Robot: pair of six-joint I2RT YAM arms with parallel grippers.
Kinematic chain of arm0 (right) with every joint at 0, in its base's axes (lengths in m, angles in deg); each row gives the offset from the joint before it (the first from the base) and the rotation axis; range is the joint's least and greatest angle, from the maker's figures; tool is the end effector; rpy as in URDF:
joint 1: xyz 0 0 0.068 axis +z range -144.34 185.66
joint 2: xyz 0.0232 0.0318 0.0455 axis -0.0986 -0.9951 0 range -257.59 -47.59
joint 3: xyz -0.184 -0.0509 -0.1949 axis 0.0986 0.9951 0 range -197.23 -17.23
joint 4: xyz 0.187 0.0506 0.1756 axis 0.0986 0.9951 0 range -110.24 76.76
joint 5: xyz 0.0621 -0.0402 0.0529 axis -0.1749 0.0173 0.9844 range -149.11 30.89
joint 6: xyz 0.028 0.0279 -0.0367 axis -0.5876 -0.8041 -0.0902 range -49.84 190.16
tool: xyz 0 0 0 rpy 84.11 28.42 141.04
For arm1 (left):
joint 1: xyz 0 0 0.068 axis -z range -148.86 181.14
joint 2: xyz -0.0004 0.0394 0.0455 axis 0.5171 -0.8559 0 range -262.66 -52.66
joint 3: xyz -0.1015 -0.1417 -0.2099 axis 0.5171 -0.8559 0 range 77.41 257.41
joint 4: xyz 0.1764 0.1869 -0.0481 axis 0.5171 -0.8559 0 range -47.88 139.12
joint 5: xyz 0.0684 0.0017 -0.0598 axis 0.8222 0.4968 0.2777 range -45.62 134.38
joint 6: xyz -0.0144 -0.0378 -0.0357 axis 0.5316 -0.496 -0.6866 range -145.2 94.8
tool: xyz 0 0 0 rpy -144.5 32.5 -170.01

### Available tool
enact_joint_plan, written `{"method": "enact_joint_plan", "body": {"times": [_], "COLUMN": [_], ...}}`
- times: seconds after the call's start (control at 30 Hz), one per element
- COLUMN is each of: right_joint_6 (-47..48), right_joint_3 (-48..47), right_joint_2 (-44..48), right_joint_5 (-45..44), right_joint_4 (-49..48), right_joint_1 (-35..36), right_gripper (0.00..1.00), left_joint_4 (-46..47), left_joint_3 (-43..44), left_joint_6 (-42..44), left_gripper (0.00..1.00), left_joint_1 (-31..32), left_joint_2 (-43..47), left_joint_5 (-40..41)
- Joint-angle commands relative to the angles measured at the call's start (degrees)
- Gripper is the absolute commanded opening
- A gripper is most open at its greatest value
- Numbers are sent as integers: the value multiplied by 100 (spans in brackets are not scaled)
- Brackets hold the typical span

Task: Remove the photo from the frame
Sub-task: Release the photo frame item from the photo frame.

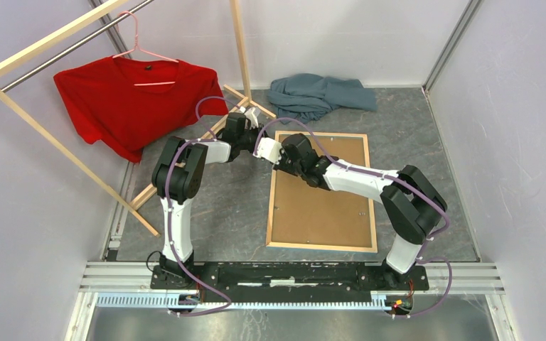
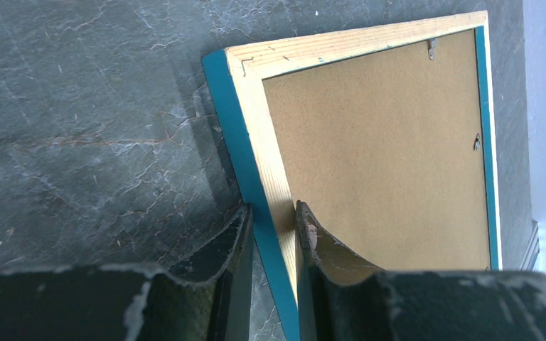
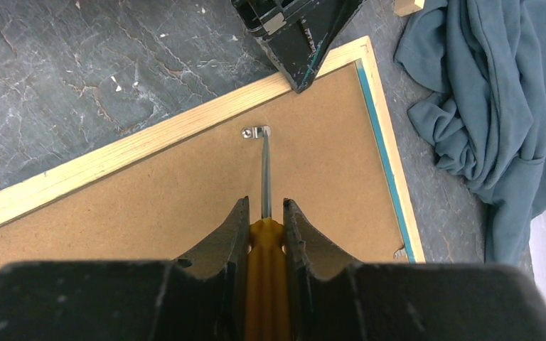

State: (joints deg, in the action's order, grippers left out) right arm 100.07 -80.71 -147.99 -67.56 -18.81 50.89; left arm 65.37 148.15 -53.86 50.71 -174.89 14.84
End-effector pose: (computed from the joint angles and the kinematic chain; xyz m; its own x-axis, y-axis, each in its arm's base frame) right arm 0.2750 0.2698 0.2062 -0.0692 -0.7700 -0.6343 -0.7563 0.4551 -0.4700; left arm 0.4144 -0.1660 0.1219 -0.7989 -0.1589 -0.5801 0.3278 0.6936 -0.6414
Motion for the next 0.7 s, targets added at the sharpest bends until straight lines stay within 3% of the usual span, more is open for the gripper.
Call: {"method": "enact_joint_plan", "body": {"times": [0.0,0.17,0.3,0.43,0.67], "right_joint_6": [-64,65,522,810,916], "right_joint_3": [-223,-378,-155,597,1675], "right_joint_2": [-58,86,832,1900,2782], "right_joint_5": [79,-196,-40,570,2518], "right_joint_4": [282,387,788,873,1269], "right_joint_1": [-1,48,35,42,33], "right_gripper": [0,0,0,0,0], "left_joint_4": [-579,-600,-623,-620,-614], "left_joint_3": [-69,-45,-51,-52,-52], "left_joint_6": [-113,-117,-87,-91,-122], "left_gripper": [21,21,21,21,21], "left_joint_1": [37,38,31,37,36], "left_joint_2": [-316,-367,-275,-276,-312], "left_joint_5": [63,45,63,58,37]}}
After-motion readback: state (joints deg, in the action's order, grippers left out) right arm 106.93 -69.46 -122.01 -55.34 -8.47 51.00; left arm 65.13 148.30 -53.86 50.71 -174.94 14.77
